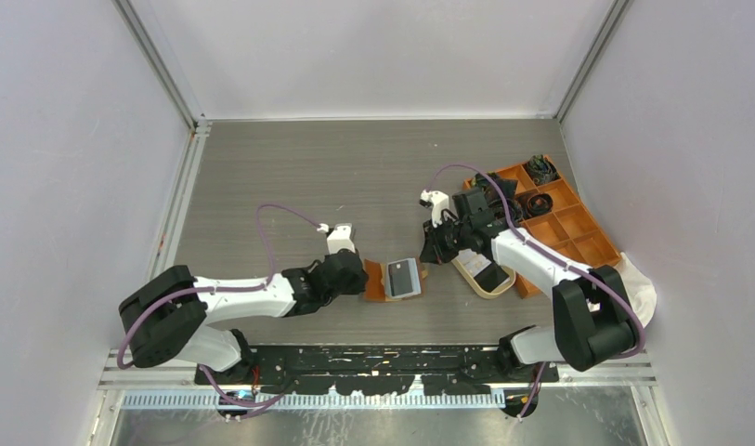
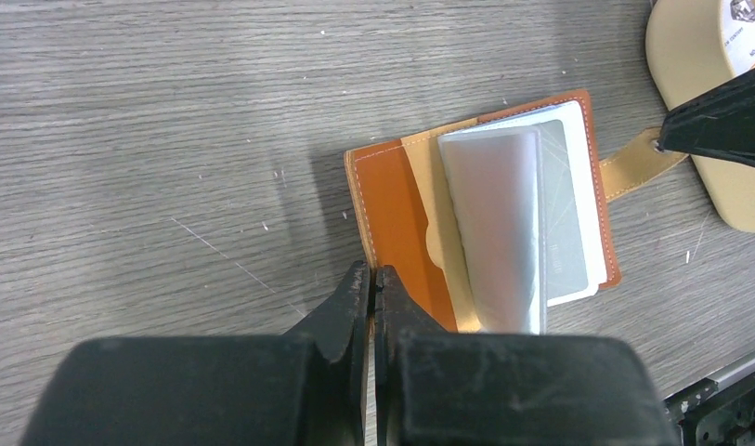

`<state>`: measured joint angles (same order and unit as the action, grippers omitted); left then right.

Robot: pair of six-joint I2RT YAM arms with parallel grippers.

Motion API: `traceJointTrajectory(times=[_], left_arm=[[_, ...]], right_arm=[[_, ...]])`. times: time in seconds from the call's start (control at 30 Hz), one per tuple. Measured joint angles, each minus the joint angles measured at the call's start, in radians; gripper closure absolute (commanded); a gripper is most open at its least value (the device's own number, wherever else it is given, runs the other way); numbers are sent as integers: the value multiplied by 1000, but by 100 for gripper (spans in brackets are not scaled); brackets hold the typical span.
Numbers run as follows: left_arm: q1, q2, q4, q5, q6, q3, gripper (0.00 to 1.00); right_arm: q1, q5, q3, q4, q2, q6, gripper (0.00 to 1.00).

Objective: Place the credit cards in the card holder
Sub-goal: Open the card holder at the center of the board.

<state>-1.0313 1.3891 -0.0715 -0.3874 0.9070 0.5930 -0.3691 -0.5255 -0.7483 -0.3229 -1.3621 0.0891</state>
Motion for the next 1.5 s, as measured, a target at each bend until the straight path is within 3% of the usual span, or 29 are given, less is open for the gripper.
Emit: traceJointTrajectory(times=[0.33,0.47,0.6,0.97,1.5], left_arm=[[19,-6,-10,45,-48,-8,100],[20,-30,-36,72,-56,-26,100],[20,-67,-97,93,-44,-77,100],[20,-112,-232,72,73,-205,100],[7,-111,-279,23,145,-232,100]], right_arm=[[3,31,-45,-60,37,52,52],[7,5,-54,-69,125,66,53],[10,-116,-63,-52,132,-13,55],[10,-171,-77,-64,-177,-229,58],[-23,-144,-137,-129,-318,-282,60]])
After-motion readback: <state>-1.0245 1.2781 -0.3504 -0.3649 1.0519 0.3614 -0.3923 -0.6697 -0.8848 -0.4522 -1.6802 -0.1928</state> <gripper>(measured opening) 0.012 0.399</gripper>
